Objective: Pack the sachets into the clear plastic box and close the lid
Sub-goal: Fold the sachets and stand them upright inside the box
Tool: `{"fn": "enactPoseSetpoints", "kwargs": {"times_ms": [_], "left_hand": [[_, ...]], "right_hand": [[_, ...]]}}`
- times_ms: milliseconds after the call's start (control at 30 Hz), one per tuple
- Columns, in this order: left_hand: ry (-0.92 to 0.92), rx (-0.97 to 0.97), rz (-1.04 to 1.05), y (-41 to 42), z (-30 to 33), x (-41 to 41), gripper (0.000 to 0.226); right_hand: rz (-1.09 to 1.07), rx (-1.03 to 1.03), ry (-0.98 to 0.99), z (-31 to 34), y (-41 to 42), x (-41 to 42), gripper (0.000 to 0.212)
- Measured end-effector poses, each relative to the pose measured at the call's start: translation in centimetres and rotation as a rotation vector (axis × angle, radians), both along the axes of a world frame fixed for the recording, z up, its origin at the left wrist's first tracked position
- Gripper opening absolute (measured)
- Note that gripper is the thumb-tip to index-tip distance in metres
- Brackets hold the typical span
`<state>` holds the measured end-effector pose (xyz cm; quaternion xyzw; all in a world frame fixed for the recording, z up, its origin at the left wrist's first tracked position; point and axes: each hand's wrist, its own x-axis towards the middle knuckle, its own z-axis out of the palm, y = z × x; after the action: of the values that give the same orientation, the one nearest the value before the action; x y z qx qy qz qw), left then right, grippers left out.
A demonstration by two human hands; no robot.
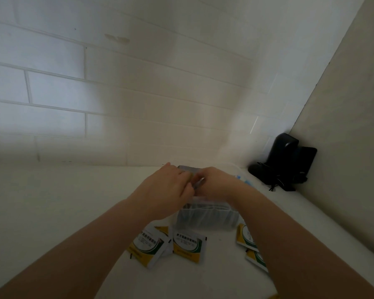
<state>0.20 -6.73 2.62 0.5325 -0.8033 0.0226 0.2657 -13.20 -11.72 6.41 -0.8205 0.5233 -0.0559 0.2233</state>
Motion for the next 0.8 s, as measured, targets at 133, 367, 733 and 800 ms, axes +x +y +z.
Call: {"fn": "enactPoseSetpoints", "kwargs": {"times_ms": [133, 367, 733, 800], "left_hand": [[-0.091, 0.085, -0.009, -0.4, 0.5, 0.2, 0.038], [0.337, -0.198, 0.013, 3.0, 1.0, 1.1, 0.031], [0.052, 0.426, 0.318, 7.8, -6.0, 2.1, 0.058], [-0.007, 0.445, 0.274, 7.7, -6.1, 2.0, 0.060]], "right_hand": [[-0.015, -0.014, 0.073, -0.2, -0.3, 0.1, 0.019], [-0.110, -0.302, -0.568, 0.6, 3.6, -3.1, 0.012], [-0.057, -0.096, -0.351, -6.2, 13.6, -9.9, 0.019], [-0.078, -0.115, -0.382, -6.8, 13.7, -10.0, 0.019]]}}
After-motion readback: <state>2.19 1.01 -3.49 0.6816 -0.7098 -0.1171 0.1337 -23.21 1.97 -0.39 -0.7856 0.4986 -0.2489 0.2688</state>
